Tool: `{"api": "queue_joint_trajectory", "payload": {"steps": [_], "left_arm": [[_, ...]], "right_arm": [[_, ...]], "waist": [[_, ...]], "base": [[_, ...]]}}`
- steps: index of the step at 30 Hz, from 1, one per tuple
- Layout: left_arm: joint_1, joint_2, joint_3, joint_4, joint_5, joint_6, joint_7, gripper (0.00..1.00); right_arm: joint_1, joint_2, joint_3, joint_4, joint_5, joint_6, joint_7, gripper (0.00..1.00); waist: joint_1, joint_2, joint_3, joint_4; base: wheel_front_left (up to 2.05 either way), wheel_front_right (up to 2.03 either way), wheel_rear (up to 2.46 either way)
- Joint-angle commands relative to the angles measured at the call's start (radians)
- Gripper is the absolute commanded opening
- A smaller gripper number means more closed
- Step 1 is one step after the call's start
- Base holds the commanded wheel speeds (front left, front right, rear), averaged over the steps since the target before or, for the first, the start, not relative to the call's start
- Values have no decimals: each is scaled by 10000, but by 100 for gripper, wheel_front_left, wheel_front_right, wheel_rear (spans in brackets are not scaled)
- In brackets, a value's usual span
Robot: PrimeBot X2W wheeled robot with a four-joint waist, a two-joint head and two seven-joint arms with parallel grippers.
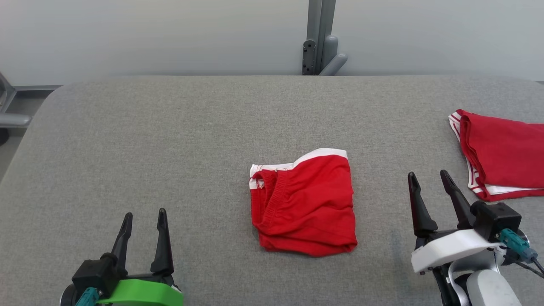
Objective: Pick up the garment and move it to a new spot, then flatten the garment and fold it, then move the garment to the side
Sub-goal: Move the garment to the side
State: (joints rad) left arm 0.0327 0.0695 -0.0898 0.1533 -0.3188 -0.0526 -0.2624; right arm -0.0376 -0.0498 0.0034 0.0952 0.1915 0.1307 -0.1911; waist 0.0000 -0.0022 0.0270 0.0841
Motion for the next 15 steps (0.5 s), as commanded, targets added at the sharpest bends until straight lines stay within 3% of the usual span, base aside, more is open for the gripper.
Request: {"api": "queue_joint_trajectory", "payload": {"steps": [1, 8, 15], "left_arm": [[-164, -38, 35, 15, 56, -54, -27, 100], [-298, -86, -33, 17, 68, -47, -27, 100], [-427, -140, -183, 119, 44, -79, -27, 100]], "right_arm": [[-272, -23, -100, -29, 142, -2, 332, 100], [-1056, -175, -22, 262, 313, -2, 2175, 100], [-1897, -1003, 529, 1107, 1789, -2, 4401, 100]], "waist": [[0, 22, 100, 89], [0, 22, 341, 325], [0, 22, 522, 796]], "base": [[0, 0, 0], [0, 0, 0], [0, 0, 0]]}}
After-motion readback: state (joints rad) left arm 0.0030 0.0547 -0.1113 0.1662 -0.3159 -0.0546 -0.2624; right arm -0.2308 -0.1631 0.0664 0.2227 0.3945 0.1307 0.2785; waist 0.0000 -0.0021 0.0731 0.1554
